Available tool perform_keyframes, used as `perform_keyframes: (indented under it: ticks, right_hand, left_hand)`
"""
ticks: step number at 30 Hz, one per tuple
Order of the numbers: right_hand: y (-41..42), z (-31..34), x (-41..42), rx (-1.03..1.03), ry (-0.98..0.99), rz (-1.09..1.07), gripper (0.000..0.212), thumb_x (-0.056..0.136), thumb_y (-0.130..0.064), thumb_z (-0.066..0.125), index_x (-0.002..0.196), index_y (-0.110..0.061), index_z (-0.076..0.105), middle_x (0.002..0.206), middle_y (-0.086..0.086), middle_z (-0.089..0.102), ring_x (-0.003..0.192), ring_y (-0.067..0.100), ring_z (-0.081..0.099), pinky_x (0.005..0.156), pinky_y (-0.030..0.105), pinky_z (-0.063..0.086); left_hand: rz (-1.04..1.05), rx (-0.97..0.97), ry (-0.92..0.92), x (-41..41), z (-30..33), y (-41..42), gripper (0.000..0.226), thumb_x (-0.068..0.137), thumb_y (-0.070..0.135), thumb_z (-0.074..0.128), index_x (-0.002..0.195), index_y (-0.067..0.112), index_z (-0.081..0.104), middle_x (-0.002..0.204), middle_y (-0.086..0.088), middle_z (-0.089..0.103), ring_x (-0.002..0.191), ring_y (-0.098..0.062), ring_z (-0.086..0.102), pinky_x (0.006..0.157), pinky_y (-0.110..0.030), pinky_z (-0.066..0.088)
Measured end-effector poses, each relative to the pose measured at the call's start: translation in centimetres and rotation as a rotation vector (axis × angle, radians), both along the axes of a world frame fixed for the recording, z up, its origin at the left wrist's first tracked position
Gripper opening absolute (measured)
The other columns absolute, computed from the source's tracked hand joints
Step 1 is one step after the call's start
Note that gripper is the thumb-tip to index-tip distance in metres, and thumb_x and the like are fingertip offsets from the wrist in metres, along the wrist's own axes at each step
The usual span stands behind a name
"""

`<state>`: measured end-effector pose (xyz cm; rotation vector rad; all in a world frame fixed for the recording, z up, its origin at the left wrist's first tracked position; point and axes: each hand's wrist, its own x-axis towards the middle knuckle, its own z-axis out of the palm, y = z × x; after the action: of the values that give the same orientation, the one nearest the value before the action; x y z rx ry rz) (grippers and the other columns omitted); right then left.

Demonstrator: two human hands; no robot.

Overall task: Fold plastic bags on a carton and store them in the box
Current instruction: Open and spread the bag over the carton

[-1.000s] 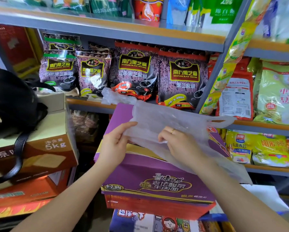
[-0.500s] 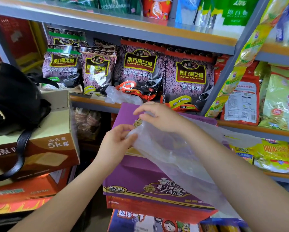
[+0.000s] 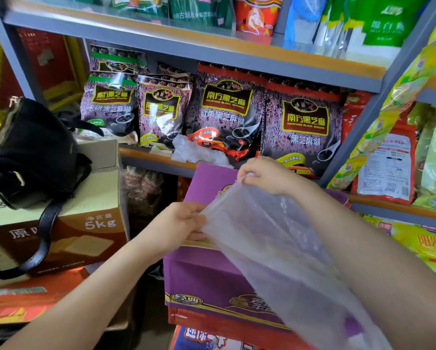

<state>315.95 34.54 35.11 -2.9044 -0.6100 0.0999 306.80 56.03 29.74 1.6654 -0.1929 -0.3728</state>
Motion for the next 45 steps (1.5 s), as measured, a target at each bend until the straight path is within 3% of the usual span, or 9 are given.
perform_keyframes:
  ticks: [5,9,12,16,22,26,31,40,45]
  right_hand:
    - [2.6,0.4,1.3,0.027,-0.397,-0.136,0.023,0.094,-0.02,0.049,0.113,-0.018,0.062,0.125,0.007,0.049,0.136,0.026,0.024,0.115,0.035,0.018]
    - [2.8,1.3,-1.8,0.112,-0.247,0.023,0.04,0.095,-0.03,0.047,0.134,-0.019,0.047,0.138,0.004,0.045,0.131,0.023,0.037,0.106,0.041,0.035]
    - [0.4,-1.1,-6.0,0.073,-0.141,0.072,0.038,0.087,-0.051,0.051,0.11,-0.023,0.061,0.117,-0.003,0.058,0.11,0.018,0.054,0.09,0.038,0.046]
    - [-2.9,-3.4,-8.6,-0.105,-0.128,-0.015,0.038,0.087,-0.043,0.055,0.12,-0.024,0.058,0.122,-0.003,0.056,0.114,0.02,0.052,0.093,0.034,0.043]
    - [-4.0,-4.6,-9.5,-0.16,-0.275,-0.187,0.036,0.091,-0.017,0.048,0.127,-0.021,0.049,0.128,0.001,0.052,0.12,0.023,0.047,0.097,0.035,0.035]
    - [-4.8,-4.6,-9.8,-0.086,-0.439,-0.357,0.028,0.075,0.002,0.06,0.098,-0.013,0.062,0.1,0.006,0.062,0.095,0.03,0.059,0.079,0.033,0.043]
    - [-4.8,-5.0,-12.1,0.069,-0.861,-0.153,0.024,0.068,0.0,0.051,0.083,-0.014,0.064,0.078,0.005,0.061,0.077,0.02,0.044,0.061,0.032,0.038]
    - [-6.8,-8.1,-15.7,0.032,-0.308,-0.079,0.027,0.085,-0.049,0.044,0.095,-0.027,0.057,0.092,-0.01,0.057,0.086,0.006,0.048,0.072,0.022,0.042]
    - [-7.7,-7.7,-14.6,-0.113,-0.453,-0.053,0.013,0.078,-0.033,0.061,0.088,-0.025,0.06,0.083,-0.007,0.062,0.077,0.016,0.061,0.067,0.027,0.052]
  left_hand:
    - [0.109,-0.094,0.027,1.4,0.5,-1.3,0.031,0.096,-0.003,0.033,0.112,0.011,0.056,0.097,-0.005,0.066,0.081,-0.011,0.067,0.07,-0.018,0.056]
    - [0.216,-0.086,0.023,2.2,-0.2,-2.0,0.048,0.093,-0.004,0.03,0.123,0.03,0.046,0.102,-0.004,0.057,0.085,-0.021,0.066,0.074,-0.026,0.057]
    - [0.201,0.391,-0.323,2.0,-1.7,-1.7,0.035,0.091,0.005,0.038,0.112,0.012,0.064,0.094,-0.008,0.065,0.079,-0.018,0.065,0.076,-0.018,0.05]
    - [0.148,0.947,-0.82,2.0,-2.3,-2.0,0.032,0.068,0.021,0.043,0.076,0.009,0.072,0.111,-0.021,0.06,0.093,-0.045,0.057,0.071,-0.047,0.051]
    - [-0.218,0.863,-0.784,2.6,-1.4,-4.8,0.055,0.077,0.058,0.044,0.109,0.015,0.059,0.115,0.001,0.058,0.099,-0.025,0.06,0.076,-0.036,0.051]
    - [-0.15,0.672,-0.781,3.5,-1.8,-5.0,0.022,0.086,0.025,0.062,0.103,0.012,0.057,0.103,-0.004,0.059,0.094,-0.026,0.059,0.077,-0.04,0.049]
    - [-0.192,0.638,-0.806,3.5,-2.3,-4.0,0.017,0.081,0.021,0.053,0.094,0.029,0.045,0.083,0.008,0.045,0.074,-0.028,0.055,0.064,-0.042,0.05]
    - [-0.411,0.76,-0.865,4.0,-1.9,-2.5,0.015,0.079,0.033,0.049,0.073,0.031,0.035,0.053,0.008,0.037,0.054,0.001,0.043,0.05,-0.015,0.028]
    - [-0.564,0.748,-0.764,3.9,-0.9,-2.3,0.012,0.069,0.022,0.04,0.064,0.03,0.033,0.05,0.009,0.043,0.051,-0.001,0.041,0.049,-0.014,0.029]
